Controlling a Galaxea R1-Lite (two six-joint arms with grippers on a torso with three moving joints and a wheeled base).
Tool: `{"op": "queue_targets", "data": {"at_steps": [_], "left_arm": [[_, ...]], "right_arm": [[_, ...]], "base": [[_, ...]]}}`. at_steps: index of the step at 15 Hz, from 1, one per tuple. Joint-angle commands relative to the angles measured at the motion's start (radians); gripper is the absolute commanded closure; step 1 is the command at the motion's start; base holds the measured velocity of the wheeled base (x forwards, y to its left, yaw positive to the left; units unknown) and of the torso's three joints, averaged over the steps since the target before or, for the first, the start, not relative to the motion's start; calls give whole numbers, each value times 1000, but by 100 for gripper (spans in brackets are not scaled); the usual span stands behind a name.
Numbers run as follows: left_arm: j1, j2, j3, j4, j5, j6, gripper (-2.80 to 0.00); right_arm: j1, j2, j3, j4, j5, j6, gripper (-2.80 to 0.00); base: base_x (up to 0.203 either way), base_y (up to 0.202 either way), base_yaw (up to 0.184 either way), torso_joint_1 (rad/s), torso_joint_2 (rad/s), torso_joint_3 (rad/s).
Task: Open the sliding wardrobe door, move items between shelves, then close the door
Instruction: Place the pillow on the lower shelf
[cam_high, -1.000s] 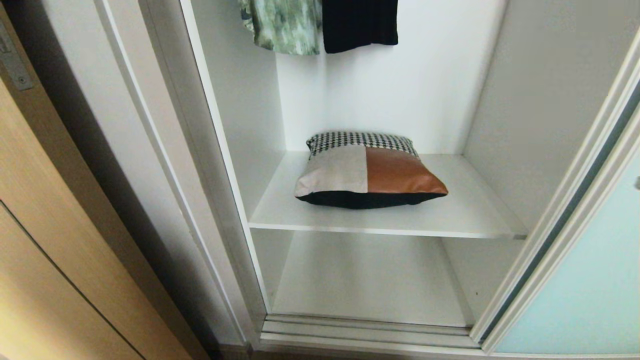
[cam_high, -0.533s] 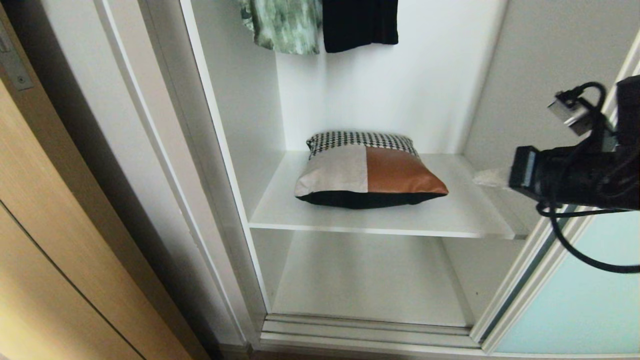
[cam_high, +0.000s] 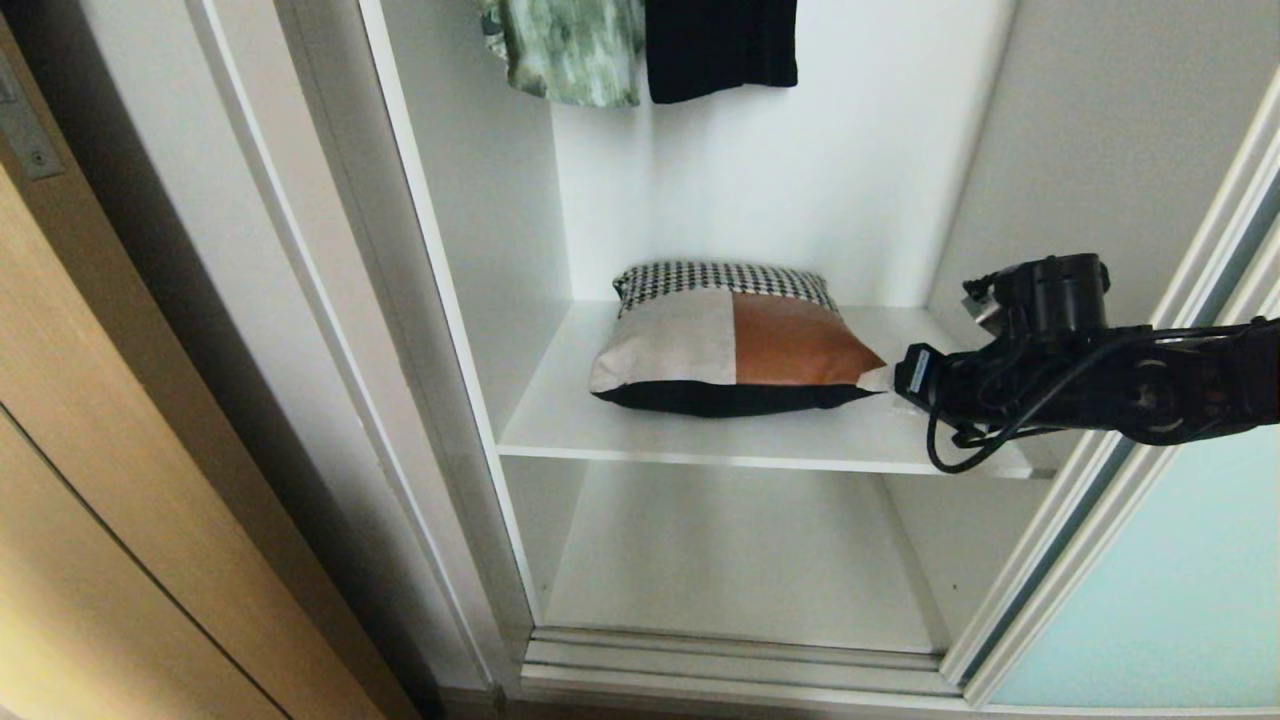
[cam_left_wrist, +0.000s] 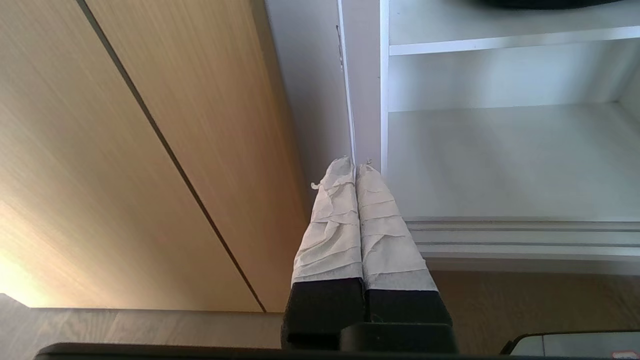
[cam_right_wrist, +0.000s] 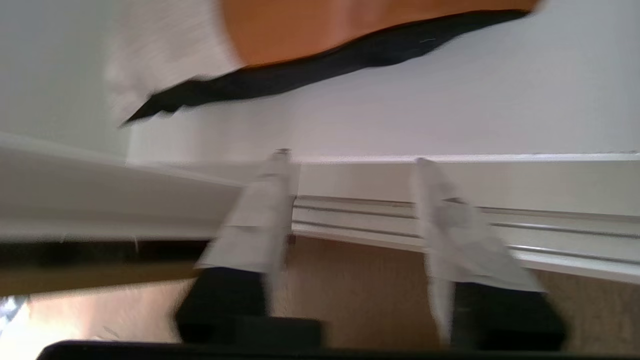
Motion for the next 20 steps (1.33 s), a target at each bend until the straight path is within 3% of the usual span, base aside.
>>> {"op": "queue_targets", "data": {"at_steps": [1,4,10,13,20], "left_arm": [[0,3,1,0,-1,1,0],[0,3,0,0,-1,1,0],[0,3,0,3,1,1,0],[0,4,0,6,1,8,0],[0,3,-3,8,8,-44,0]], "right_arm": [[-35,74,-10,-77,13,28,-280],[-42,156,-53,-141,17,48,-280],[-66,284,-176,-147,13,60,-280],[-99,336,-272,-147,19,105,-280],[-105,368,-313,-213,99,168,-280]], "base": [[0,0,0,0,0,0],[0,0,0,0,0,0],[0,0,0,0,0,0],[0,0,0,0,0,0],[0,0,0,0,0,0]]}}
